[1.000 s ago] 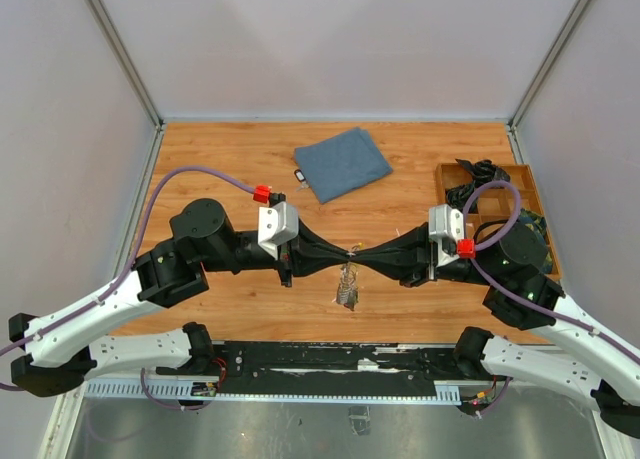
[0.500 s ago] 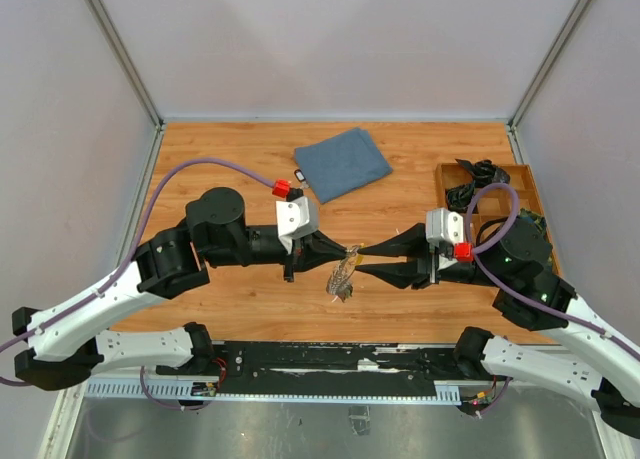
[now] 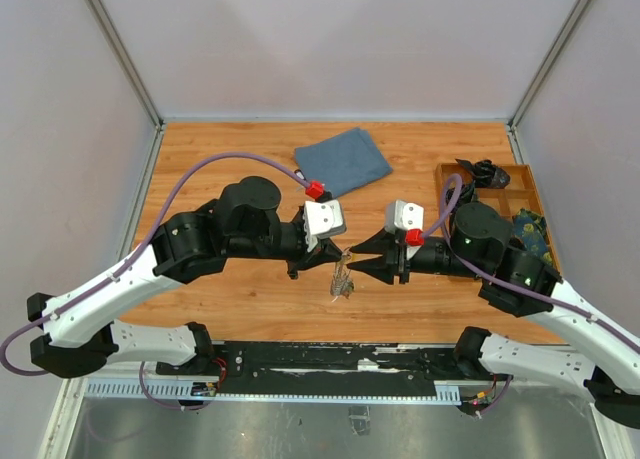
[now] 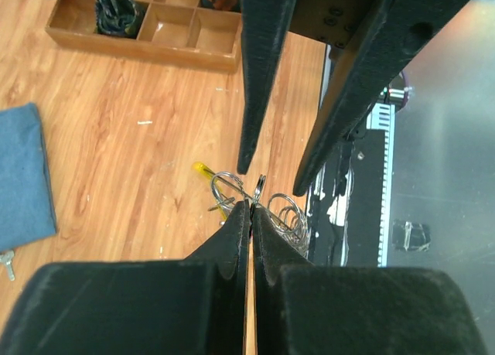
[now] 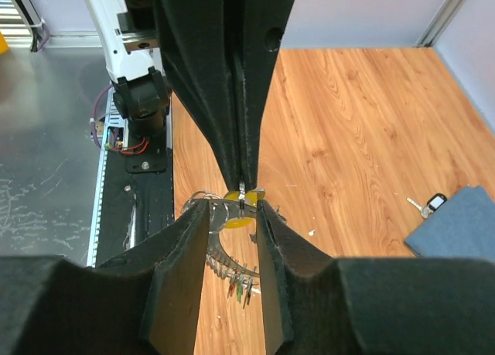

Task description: Put the keys on the keyring

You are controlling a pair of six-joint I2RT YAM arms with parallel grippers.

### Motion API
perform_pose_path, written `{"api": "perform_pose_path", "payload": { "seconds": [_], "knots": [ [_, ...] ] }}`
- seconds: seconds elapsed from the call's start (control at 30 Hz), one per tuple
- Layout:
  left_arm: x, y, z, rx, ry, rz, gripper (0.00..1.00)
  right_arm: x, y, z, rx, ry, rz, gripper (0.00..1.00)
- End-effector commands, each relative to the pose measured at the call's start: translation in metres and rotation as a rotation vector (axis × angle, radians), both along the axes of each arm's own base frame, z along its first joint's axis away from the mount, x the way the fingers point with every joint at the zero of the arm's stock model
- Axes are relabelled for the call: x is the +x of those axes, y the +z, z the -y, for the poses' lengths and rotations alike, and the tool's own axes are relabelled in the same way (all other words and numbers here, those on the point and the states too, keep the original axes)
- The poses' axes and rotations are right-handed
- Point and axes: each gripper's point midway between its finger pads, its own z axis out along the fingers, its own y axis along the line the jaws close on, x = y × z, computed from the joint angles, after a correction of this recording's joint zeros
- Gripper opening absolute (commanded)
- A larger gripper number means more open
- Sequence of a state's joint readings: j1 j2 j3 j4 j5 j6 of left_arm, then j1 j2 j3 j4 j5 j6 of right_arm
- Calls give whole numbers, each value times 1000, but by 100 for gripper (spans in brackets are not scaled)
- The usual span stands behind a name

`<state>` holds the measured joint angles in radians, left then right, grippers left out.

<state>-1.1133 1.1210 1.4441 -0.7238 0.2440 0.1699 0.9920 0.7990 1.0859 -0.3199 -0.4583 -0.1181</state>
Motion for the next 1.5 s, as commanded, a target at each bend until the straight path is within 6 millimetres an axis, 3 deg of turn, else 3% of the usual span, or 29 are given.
{"api": "perform_pose_path", "payload": {
  "seconds": [0.0,0.53,0.87,1.1,1.47],
  "knots": [
    [-5,14,-4,-7,-22,32,1,3,2,0,-7,-9,21,32],
    [-8,12,-2,-2,-46,26,1,5,-4,-16,-14,34,3,27],
    [-10,14,-2,-20,-55,26,1,3,-5,-17,-23,46,-13,0],
    [-16,34,-9,-140,-46,48,26,-2,13,-11,21,38,-25,0],
    [-28,34,-6,-198,-92,18,30,-13,35,-7,94,75,-4,0]
  ]
}}
